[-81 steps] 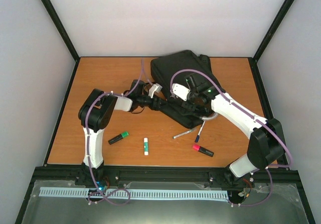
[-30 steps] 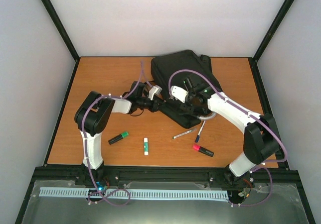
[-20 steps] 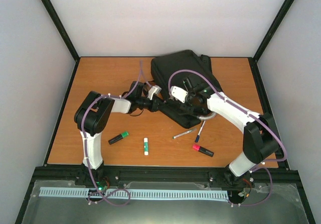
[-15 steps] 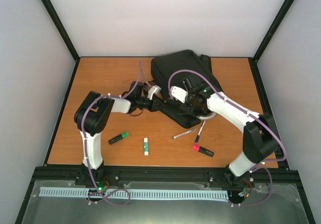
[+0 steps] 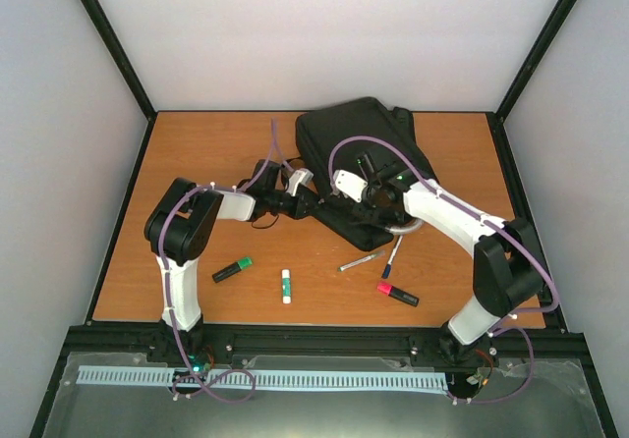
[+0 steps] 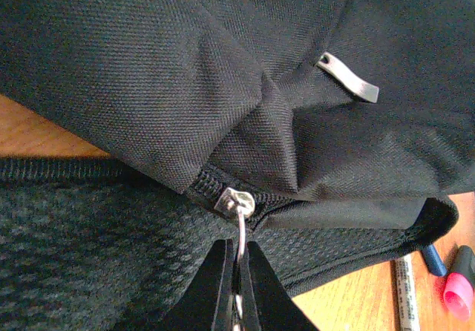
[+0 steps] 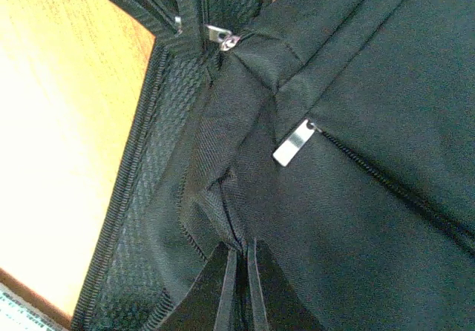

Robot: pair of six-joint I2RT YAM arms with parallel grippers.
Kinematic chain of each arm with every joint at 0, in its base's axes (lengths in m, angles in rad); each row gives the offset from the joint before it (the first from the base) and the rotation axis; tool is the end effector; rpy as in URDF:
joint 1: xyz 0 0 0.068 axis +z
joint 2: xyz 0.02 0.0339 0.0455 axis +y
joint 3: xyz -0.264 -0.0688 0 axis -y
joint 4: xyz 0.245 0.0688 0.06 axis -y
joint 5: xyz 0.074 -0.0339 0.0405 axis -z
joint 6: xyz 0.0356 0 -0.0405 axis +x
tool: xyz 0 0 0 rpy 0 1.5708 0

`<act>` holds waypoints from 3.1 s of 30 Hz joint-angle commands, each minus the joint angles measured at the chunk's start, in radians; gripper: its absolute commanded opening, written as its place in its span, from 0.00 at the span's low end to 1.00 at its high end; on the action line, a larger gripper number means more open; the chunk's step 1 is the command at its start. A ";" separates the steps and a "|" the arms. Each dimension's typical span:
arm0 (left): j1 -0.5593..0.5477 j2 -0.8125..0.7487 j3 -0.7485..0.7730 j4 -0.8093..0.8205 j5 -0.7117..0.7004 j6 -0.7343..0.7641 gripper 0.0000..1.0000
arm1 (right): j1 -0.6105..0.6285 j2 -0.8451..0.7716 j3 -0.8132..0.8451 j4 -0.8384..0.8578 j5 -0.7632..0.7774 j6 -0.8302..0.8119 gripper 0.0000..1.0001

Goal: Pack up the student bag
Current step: Zip the student bag at the center of the board.

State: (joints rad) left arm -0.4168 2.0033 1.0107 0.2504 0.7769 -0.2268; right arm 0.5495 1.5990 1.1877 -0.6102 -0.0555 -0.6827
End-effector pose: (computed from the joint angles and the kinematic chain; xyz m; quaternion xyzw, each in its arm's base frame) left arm 0.3447 -0.1799 0.1136 0.2321 0.8289 -0.4467 0.2438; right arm 0.2831 0.1757 0.2410 -0.5621 0.7809 0.0086 0.2723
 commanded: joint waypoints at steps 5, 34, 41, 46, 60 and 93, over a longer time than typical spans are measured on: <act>-0.025 -0.057 -0.011 -0.076 0.003 0.043 0.01 | 0.000 0.078 -0.035 0.017 -0.074 0.057 0.05; -0.148 -0.192 -0.142 -0.048 -0.195 -0.147 0.01 | -0.306 0.029 -0.001 -0.031 -0.107 0.143 0.50; -0.148 -0.220 -0.159 -0.126 -0.273 -0.136 0.01 | -0.299 0.201 0.029 -0.015 -0.068 0.152 0.50; -0.149 -0.210 -0.197 -0.123 -0.324 -0.170 0.01 | -0.263 0.302 0.072 0.005 -0.052 0.161 0.49; -0.208 -0.209 -0.208 -0.063 -0.320 -0.189 0.01 | -0.112 0.449 0.257 -0.044 -0.067 0.172 0.47; -0.246 -0.539 -0.104 -0.511 -0.632 -0.243 0.57 | -0.173 0.015 0.108 -0.128 -0.143 0.243 0.54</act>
State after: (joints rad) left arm -0.6975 1.4952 0.8364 -0.1215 0.2810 -0.3843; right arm 0.3771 1.6699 1.3716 -0.7403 -0.1909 -0.4618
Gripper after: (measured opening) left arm 0.551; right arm 0.534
